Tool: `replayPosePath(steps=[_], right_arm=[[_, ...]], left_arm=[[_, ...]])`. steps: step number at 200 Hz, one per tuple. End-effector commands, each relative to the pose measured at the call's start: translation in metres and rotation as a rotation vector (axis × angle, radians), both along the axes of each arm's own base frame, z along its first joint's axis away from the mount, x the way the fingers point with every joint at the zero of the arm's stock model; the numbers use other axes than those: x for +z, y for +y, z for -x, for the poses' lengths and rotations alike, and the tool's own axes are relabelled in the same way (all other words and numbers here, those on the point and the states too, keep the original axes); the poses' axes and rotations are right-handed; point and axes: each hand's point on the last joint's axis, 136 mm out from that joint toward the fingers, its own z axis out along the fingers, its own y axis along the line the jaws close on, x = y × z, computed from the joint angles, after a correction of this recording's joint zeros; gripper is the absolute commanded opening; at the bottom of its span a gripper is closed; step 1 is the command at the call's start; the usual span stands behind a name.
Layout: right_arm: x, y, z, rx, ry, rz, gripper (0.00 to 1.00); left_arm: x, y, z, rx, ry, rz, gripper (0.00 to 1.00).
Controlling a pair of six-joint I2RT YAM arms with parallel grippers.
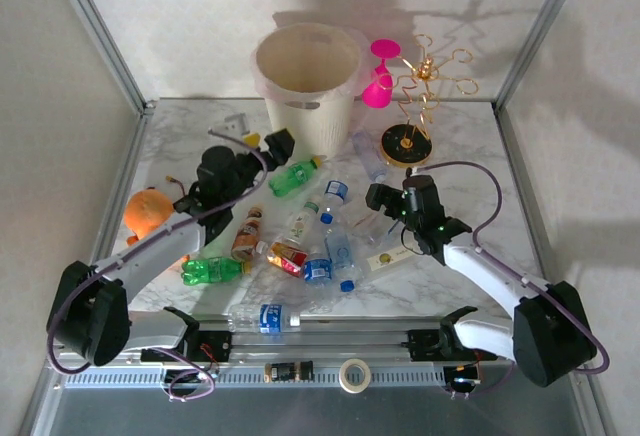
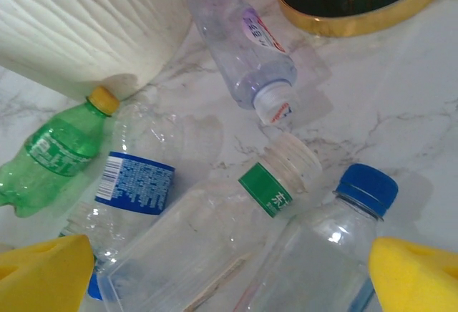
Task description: Put the plastic bottles in the bin
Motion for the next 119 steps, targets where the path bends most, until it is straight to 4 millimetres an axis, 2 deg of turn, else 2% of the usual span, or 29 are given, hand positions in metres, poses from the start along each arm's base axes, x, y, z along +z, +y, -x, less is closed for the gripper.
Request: replayPosePath(steps=[1, 35, 60, 88, 119], right_arm=[[-0.006, -0.008, -0.001, -0.036, 0.069, 0.06, 0.99], [-0.025, -0.013, 0.001, -0.084, 0.168, 0.089, 0.99], [-0.04, -0.017, -0.001, -0.142, 0.219, 0.09, 0.99], [-0.05, -0.013, -0.008, -0.16, 0.237, 0.064, 0.98], [-0.061, -0.008, -0.017, -0.178, 0.256, 0.017, 0.98]], left_arm=[[0.003, 0.003, 0.016, 0.001, -0.03, 0.104, 1.0], [-0.045, -0.002, 0.032, -0.013, 0.075, 0.112, 0.99], [-0.069, 0.0, 0.038, 0.001, 0.122, 0.16, 1.0], [-0.081, 0.0, 0.037, 0.016, 0.151, 0.174, 1.0], [-0.084, -0.002, 0.034, 0.013, 0.154, 0.156, 1.0]])
